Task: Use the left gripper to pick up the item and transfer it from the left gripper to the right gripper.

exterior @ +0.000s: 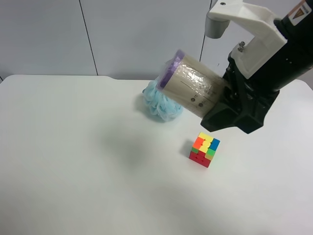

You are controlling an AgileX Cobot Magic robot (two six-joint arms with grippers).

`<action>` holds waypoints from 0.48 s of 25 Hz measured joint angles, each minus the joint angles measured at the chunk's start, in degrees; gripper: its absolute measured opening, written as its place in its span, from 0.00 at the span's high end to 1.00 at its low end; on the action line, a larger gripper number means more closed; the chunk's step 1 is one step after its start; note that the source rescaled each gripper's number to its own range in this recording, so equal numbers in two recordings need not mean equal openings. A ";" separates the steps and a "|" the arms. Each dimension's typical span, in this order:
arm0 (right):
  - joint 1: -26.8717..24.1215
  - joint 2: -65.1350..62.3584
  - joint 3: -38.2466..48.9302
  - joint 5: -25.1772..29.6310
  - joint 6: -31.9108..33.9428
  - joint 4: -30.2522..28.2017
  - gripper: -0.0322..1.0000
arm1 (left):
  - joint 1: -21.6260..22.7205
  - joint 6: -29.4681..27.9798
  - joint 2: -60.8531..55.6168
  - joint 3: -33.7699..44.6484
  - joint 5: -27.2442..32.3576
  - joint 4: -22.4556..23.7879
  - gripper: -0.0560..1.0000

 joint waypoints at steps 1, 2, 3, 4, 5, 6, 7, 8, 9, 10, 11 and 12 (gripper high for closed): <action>0.00 0.00 0.00 -0.07 0.68 -0.70 0.97 | 0.00 0.00 -0.07 0.00 -0.06 0.06 0.00; 0.00 0.00 0.00 -0.21 2.01 -1.37 0.97 | 0.00 0.00 -0.07 0.00 -0.06 0.06 0.00; 0.00 0.00 0.00 -0.33 3.89 -2.36 0.97 | 0.00 0.00 -0.07 0.00 -0.06 0.06 0.00; 0.00 0.00 0.00 -0.60 6.26 -3.69 0.97 | 0.00 -0.05 -0.07 0.00 -0.06 0.06 0.00; 0.00 0.00 0.00 -0.87 8.56 -5.41 0.97 | 0.00 -0.05 -0.07 0.04 -0.06 0.06 0.00; 0.00 0.00 0.00 -1.37 11.40 -7.15 0.97 | 0.00 -0.05 -0.07 0.04 -0.06 0.06 0.00; 0.00 0.00 0.00 -1.74 14.12 -9.43 0.97 | 0.00 -0.06 -0.07 0.04 -0.06 0.06 0.00; 0.00 0.00 0.00 -1.93 16.18 -11.86 0.97 | 0.00 -0.11 -0.07 0.04 -0.06 0.06 0.00; 0.00 0.00 0.00 -1.99 18.46 -13.85 0.97 | 0.00 -0.17 -0.07 0.04 -0.06 0.06 0.00; -0.26 0.00 0.00 -1.99 20.41 -15.94 0.97 | 0.00 -0.17 -0.07 0.04 -0.06 0.06 0.00; -0.99 0.00 0.00 -2.04 21.92 -17.13 0.97 | 0.00 -0.17 -0.07 0.04 -0.06 0.06 0.00; -2.00 0.00 0.00 -2.21 22.74 -17.85 0.97 | 0.00 -0.17 -0.07 0.04 -0.06 0.06 0.00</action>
